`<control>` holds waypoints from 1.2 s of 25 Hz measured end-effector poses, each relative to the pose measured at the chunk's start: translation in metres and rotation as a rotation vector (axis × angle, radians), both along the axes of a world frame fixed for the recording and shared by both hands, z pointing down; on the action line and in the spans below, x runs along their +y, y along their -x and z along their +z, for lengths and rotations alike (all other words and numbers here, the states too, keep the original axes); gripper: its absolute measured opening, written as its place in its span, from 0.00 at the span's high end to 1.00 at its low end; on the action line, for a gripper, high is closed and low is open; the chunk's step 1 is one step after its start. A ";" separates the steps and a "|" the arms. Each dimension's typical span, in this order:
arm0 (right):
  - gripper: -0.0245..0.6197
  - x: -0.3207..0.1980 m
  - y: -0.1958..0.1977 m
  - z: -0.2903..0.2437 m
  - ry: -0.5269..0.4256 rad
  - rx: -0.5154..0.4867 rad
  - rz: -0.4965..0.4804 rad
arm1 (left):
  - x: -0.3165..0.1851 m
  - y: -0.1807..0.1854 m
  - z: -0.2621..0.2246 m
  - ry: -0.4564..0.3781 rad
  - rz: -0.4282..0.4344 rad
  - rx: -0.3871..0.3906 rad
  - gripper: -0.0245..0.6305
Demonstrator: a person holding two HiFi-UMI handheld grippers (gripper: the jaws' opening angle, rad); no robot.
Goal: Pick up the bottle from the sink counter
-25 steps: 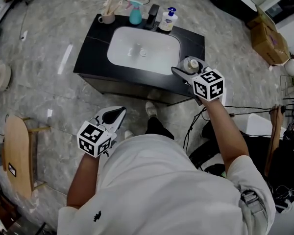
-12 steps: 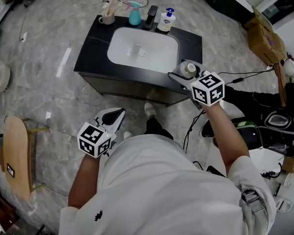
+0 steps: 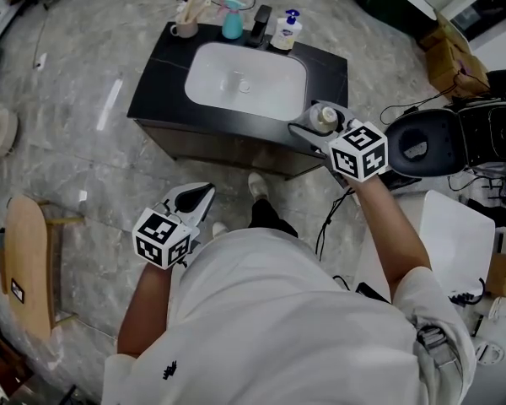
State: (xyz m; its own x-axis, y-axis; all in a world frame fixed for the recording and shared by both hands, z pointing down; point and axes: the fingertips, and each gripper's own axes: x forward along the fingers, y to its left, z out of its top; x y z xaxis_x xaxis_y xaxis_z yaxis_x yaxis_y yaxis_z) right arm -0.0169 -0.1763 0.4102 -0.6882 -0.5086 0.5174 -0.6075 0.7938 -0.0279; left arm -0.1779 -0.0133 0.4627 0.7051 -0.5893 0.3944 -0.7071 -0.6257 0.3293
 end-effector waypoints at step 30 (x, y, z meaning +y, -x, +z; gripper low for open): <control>0.41 -0.031 -0.010 0.020 0.022 0.032 0.010 | -0.022 0.004 0.005 0.021 -0.012 -0.009 0.95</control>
